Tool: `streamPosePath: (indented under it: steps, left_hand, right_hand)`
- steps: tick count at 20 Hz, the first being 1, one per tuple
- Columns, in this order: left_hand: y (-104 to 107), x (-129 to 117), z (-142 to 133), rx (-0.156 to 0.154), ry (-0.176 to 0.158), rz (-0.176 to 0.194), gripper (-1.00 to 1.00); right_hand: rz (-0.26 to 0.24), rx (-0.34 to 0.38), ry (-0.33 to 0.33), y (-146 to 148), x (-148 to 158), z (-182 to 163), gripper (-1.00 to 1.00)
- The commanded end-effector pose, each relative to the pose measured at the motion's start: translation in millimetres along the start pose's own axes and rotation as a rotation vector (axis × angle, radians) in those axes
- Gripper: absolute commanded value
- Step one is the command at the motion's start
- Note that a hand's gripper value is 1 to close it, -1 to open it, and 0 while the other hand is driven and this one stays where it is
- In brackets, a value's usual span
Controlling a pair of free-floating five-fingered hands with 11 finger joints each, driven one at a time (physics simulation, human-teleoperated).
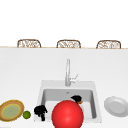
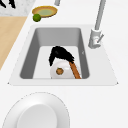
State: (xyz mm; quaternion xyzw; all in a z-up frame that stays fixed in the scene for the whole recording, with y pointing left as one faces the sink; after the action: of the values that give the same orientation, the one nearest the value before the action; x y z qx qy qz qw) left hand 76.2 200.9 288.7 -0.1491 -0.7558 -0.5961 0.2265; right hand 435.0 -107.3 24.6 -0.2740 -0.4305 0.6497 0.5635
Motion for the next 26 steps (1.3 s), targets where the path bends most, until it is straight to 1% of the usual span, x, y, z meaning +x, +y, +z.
streamPosePath:
  steps: [1, 3, 4, 5, 7, 8, 13, 15, 17, 20, 21, 26]
  left_hand:
    - [0.0, 0.0, 0.0, 0.0, 0.0, 0.0, 0.0]
    - [0.0, 0.0, 0.0, 0.0, 0.0, 0.0, 0.0]
    - [0.0, 0.0, 0.0, 0.0, 0.0, 0.0, 0.0]
    - [0.0, 0.0, 0.0, 0.0, 0.0, 0.0, 0.0]
    - [0.0, 0.0, 0.0, 0.0, 0.0, 0.0, 0.0]
    - [0.0, 0.0, 0.0, 0.0, 0.0, 0.0, 0.0]
    - [0.0, 0.0, 0.0, 0.0, 0.0, 0.0, 0.0]
    - [0.0, 0.0, 0.0, 0.0, 0.0, 0.0, 0.0]
    - [0.0, 0.0, 0.0, 0.0, 0.0, 0.0, 0.0]
    - [0.0, 0.0, 0.0, 0.0, 0.0, 0.0, 0.0]
    - [0.0, 0.0, 0.0, 0.0, 0.0, 0.0, 0.0]
    - [0.0, 0.0, 0.0, 0.0, 0.0, 0.0, 0.0]
  right_hand:
    - [0.036, -0.07, -0.03, -15.0, 1.5, 22.7, -1.0]
    - [0.038, -0.097, -0.027, -19.8, 4.6, 33.3, -1.0]
    - [0.042, -0.137, -0.001, -16.7, 6.1, 35.7, -1.0]
    - [0.05, -0.173, 0.001, -16.1, 6.9, 40.6, -1.0]
    - [0.06, -0.219, 0.0, -17.1, 8.7, 48.6, -1.0]
    - [0.067, -0.26, -0.002, -23.4, 10.1, 53.9, -1.0]
    - [0.091, -0.343, -0.001, -38.2, 14.7, 76.8, -1.0]
    - [0.099, -0.375, -0.002, -48.0, 15.1, 79.2, -1.0]
    - [0.097, -0.388, -0.002, -61.3, 11.9, 80.7, -1.0]
    - [0.093, -0.386, -0.007, -77.5, 7.9, 72.4, -1.0]
    - [0.094, -0.396, -0.008, -82.4, 6.1, 72.6, -1.0]
    - [0.115, -0.482, -0.002, -107.9, 1.7, 85.5, -1.0]
